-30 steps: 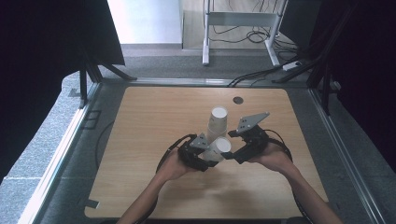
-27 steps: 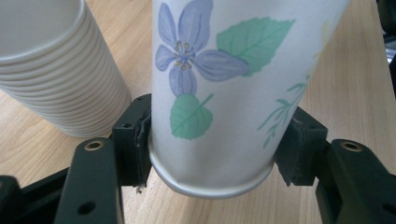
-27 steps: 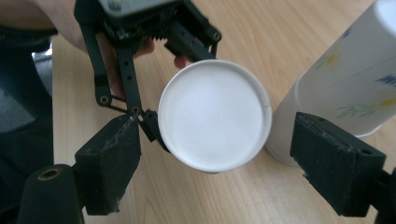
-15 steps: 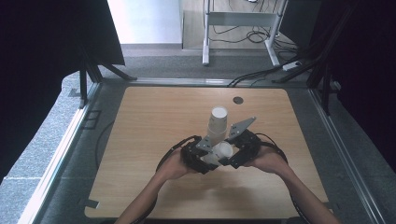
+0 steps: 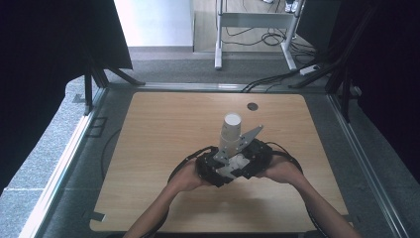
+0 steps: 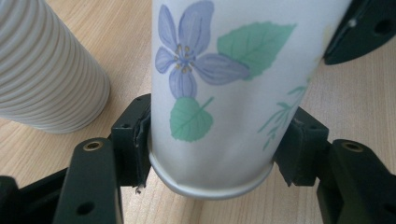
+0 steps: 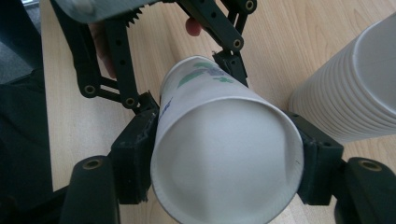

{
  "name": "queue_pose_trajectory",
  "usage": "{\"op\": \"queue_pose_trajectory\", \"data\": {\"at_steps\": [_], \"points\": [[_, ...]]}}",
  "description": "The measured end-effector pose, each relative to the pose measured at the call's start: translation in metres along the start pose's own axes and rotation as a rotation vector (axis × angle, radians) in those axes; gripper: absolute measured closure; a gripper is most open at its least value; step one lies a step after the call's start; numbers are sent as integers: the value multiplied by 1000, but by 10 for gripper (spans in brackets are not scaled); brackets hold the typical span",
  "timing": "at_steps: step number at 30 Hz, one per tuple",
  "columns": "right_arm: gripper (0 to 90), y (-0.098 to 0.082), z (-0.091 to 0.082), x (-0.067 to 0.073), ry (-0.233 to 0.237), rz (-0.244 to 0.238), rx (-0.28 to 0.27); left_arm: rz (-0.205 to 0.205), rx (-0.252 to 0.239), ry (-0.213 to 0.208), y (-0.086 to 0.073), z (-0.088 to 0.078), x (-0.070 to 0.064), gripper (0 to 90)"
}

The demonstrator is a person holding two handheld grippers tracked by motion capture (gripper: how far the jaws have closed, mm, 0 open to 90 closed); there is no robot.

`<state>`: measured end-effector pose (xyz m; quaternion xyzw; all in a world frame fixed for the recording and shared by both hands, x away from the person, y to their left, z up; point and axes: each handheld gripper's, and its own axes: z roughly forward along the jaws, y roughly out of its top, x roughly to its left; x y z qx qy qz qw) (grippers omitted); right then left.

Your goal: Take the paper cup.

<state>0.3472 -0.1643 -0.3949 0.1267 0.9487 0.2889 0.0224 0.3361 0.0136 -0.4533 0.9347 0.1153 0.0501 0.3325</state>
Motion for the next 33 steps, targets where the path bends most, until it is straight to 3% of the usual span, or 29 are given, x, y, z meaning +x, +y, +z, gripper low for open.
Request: {"op": "queue_pose_trajectory", "data": {"at_steps": [5, 7, 8, 9, 10, 17, 25, 33], "points": [[368, 0, -1, 1, 10, 9, -7, -4, -8, -6, 0, 1, 0, 313], [369, -1, -3, 1, 12, 17, -16, -20, -27, -13, 0, 0, 0, 257], [369, -2, -6, 0, 12, 26, -35, -26, -38, -11, 0, -1, 1, 180], [369, -2, -6, 0, 12, 26, -35, -32, -46, -13, 0, -2, 1, 180], [370, -4, -9, 0, 11, 35, -62, -43, -63, -15, -1, -4, 2, 133], [370, -9, -22, -2, 12, 54, -159, -104, -181, -43, -4, -20, 7, 27], [371, -17, -34, 0, 11, 64, -269, -110, -282, -72, -6, -38, 7, 12], [370, -29, -37, 2, 19, 74, -369, -91, -333, -84, -8, -44, 5, 44]]}}
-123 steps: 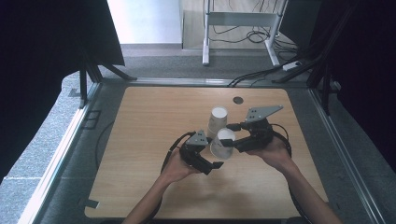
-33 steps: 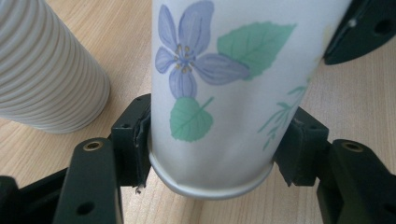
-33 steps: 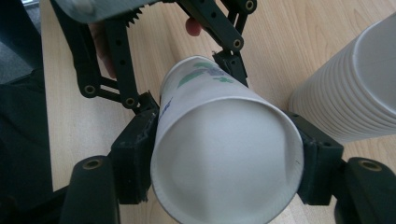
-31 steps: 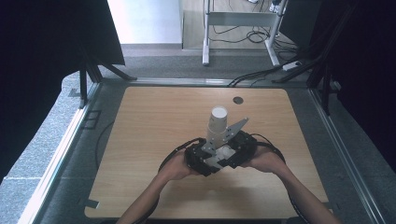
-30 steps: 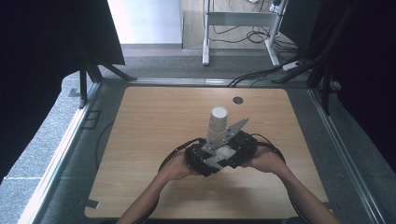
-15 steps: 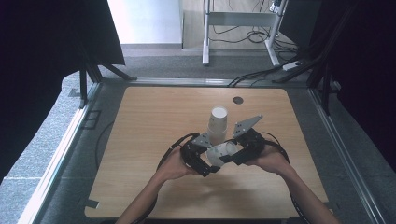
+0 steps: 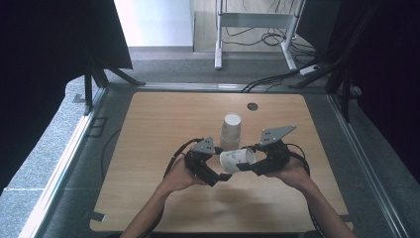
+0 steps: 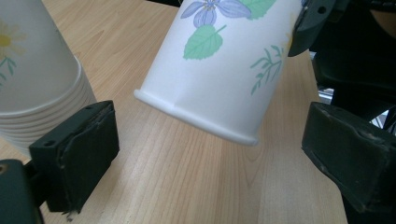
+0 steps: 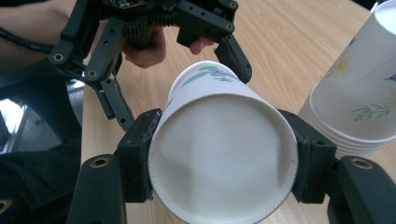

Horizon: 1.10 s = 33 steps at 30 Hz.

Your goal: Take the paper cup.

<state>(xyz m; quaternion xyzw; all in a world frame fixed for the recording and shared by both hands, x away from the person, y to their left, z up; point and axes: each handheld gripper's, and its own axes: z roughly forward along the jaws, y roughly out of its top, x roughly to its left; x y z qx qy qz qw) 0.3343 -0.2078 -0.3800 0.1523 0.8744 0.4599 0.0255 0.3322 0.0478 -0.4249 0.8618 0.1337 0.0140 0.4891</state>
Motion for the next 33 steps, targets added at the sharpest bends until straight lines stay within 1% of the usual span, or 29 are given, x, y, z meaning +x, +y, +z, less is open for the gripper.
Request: {"op": "queue_pose_trajectory", "data": {"at_steps": [4, 7, 12, 15, 17, 24, 29, 33], "points": [[371, -7, -1, 0, 3, 8, -38, 9, -4, -7, -1, 2, -1, 67], [371, -13, -1, 0, 16, 14, -63, 22, -5, -14, -1, 3, -2, 95], [371, -20, -1, 0, 32, 15, -85, 32, -8, -38, -2, 6, -2, 139], [371, -22, -1, 0, 42, 16, -99, 36, -3, -45, -3, 8, -2, 148], [371, -22, -1, 0, 50, 16, -107, 40, -2, -42, -4, 10, -1, 154], [370, -22, -2, 0, 70, 12, -118, 52, -21, -60, -4, 10, 0, 204], [370, -23, -2, -1, 81, 13, -120, 65, -43, -83, -4, 9, 0, 246], [371, -23, -2, -1, 93, 13, -119, 72, -42, -81, -5, 9, -1, 278]]}}
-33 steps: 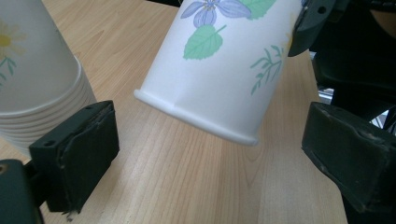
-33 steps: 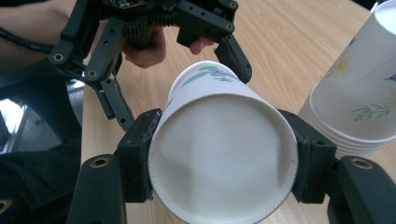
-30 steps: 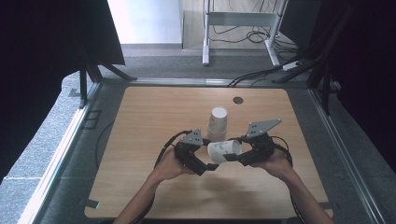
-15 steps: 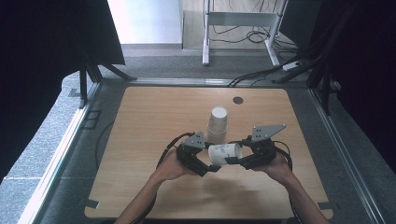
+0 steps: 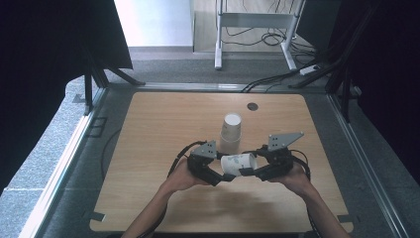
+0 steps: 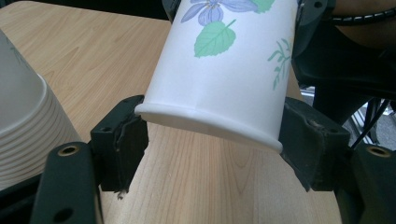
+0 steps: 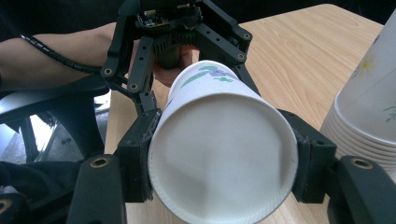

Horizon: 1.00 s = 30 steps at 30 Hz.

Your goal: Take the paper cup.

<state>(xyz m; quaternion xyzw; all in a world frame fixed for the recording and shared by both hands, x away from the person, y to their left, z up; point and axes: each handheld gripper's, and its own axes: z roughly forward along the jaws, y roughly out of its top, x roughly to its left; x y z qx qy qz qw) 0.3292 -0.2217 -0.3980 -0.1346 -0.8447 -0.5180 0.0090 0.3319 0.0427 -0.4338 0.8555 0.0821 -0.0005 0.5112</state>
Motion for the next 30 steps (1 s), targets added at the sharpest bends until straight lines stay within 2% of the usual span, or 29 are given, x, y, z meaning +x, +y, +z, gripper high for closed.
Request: {"op": "queue_pose_trajectory", "data": {"at_steps": [14, 21, 26, 30], "points": [[362, -1, 0, -5, 21, 15, 12, 5, 5, -14, -3, 0, 1, 374], [322, 0, 2, -5, 5, 12, 28, -4, 22, -16, -1, -1, 2, 388], [259, 1, 1, -5, -25, 3, 46, -2, 56, -2, 2, -4, 2, 389], [207, 4, -3, -5, -57, -13, 66, 8, 113, 18, 5, -8, 3, 388]]}}
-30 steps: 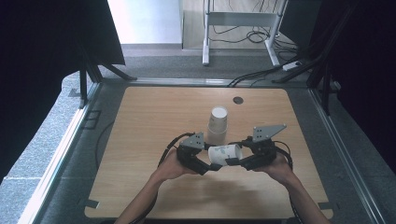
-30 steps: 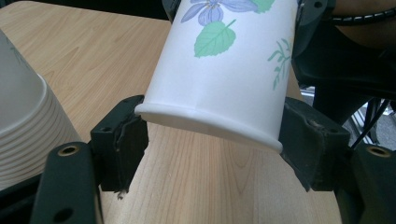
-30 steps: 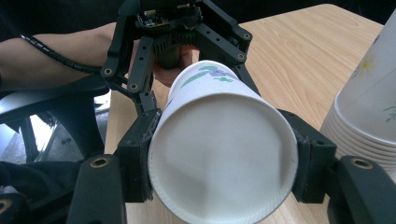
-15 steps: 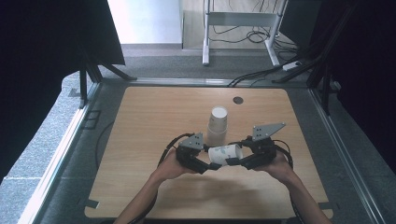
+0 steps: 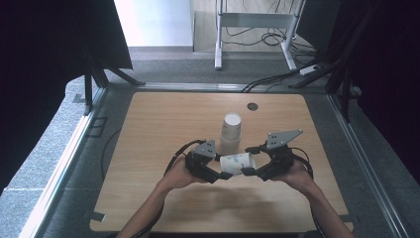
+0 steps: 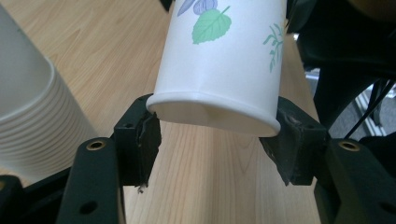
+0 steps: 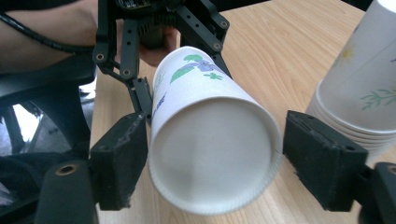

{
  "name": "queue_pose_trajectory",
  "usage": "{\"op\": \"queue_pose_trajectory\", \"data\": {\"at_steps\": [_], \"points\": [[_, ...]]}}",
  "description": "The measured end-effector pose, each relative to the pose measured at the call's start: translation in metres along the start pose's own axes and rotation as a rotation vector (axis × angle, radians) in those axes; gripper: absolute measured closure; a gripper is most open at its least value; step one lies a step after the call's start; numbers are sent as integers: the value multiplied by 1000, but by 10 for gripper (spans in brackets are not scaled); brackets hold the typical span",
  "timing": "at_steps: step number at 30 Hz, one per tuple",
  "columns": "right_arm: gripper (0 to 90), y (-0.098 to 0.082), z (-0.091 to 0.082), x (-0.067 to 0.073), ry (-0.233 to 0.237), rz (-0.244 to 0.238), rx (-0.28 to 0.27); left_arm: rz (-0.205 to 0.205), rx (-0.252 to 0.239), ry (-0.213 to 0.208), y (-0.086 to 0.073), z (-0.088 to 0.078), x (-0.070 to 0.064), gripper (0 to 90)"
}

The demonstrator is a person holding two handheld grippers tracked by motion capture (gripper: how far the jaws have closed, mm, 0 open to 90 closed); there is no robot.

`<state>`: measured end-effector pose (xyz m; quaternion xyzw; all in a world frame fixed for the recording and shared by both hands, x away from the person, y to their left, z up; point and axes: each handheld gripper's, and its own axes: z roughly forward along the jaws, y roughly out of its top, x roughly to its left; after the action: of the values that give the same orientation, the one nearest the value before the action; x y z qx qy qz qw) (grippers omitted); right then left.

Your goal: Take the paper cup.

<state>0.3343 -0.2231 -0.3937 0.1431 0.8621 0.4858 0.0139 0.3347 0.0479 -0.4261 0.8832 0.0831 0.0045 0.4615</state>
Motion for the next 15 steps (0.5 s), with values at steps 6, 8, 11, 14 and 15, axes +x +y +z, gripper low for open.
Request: {"op": "queue_pose_trajectory", "data": {"at_steps": [6, 8, 11, 14, 15], "points": [[162, 5, -3, 3, -57, -49, 83, 8, 91, 30, 5, -2, 2, 386], [156, 7, -3, 4, -68, -63, 114, 22, 135, 42, 8, -2, 3, 385], [153, 10, -1, 6, -84, -91, 154, 33, 186, 52, 12, -2, 3, 384], [153, 12, 2, 8, -90, -122, 195, 52, 236, 56, 18, -1, 3, 383], [153, 13, 4, 9, -93, -133, 211, 55, 250, 56, 19, 0, 3, 382]]}}
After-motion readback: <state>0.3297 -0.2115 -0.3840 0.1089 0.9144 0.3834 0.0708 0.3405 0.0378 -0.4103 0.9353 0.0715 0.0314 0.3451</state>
